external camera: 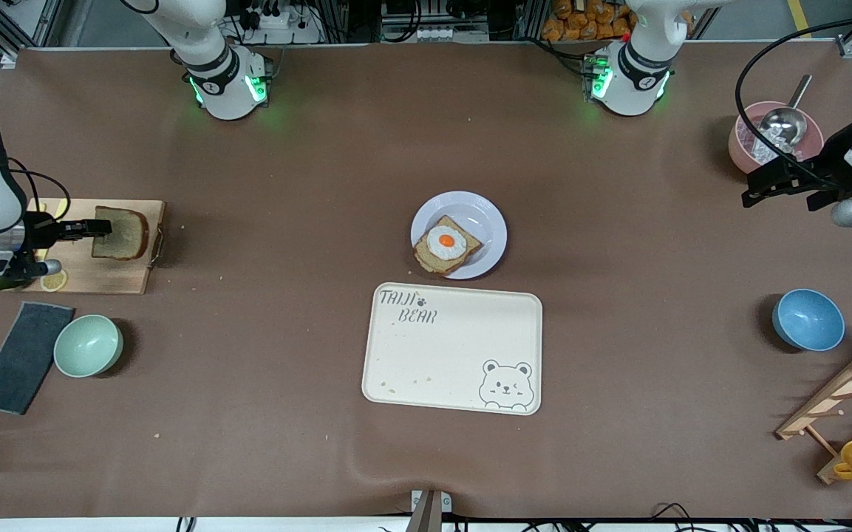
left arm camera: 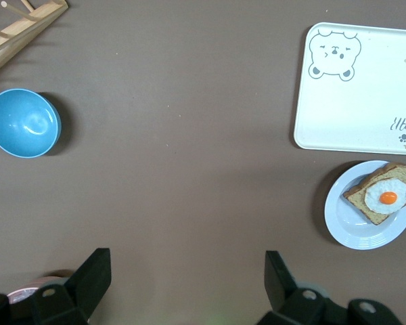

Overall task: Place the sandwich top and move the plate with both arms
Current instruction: 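Lower the right gripper and grasp the bread slice on the board, then lift the bread slice with the right gripper and carry it to the plate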

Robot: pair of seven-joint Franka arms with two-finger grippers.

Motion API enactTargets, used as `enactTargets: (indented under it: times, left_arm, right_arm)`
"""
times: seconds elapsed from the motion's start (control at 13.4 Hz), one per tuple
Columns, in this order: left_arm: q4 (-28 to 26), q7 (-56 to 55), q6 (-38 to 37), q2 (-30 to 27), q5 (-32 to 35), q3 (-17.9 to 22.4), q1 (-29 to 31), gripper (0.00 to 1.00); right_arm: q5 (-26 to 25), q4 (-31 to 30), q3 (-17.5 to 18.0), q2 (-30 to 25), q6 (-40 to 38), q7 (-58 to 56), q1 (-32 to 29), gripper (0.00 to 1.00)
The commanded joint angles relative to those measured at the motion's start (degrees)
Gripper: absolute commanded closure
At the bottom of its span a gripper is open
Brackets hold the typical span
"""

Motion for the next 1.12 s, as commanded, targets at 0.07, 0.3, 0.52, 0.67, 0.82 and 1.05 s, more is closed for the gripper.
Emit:
enactTargets:
  times: [0.07, 0.3, 0.52, 0.67, 0.82, 1.05]
  left_arm:
    - [-0.65, -0.22, 0.69, -0.60, 1.23, -0.35, 0.27, 0.00]
    - [-0.65, -0.22, 0.69, -0.60, 1.23, -0.35, 0.27, 0.00]
    - [-0.65, -0.13, 0.69, -0.86, 1.23, -0.27, 0.36, 0.00]
    - [-0.65, -0.22, 0.61, -0.86, 1.23, -0.27, 0.36, 0.00]
    - [-0.65, -0.13, 0.34, -1.04, 1.23, -0.27, 0.36, 0.00]
    - [-0.65, -0.22, 0.34, -1.04, 1.23, -0.26, 0.36, 0.00]
  right_arm:
    - [5.02, -0.47, -0.16, -2.50, -3.58, 6.65, 6.69, 1.00]
    - [8.89, -1.00, -0.16, -3.81, -3.67, 12.35, 14.42, 1.00]
    - [17.48, -1.79, -0.25, -4.78, -3.06, 15.17, 22.94, 1.00]
    - [20.85, -2.23, -0.25, -5.66, -0.35, 19.90, 29.09, 1.00]
    - [23.04, -2.67, -0.25, -7.68, 2.47, 27.88, 36.29, 1.00]
    - [24.46, -2.32, -0.16, -9.53, 7.56, 41.06, 46.49, 1.00]
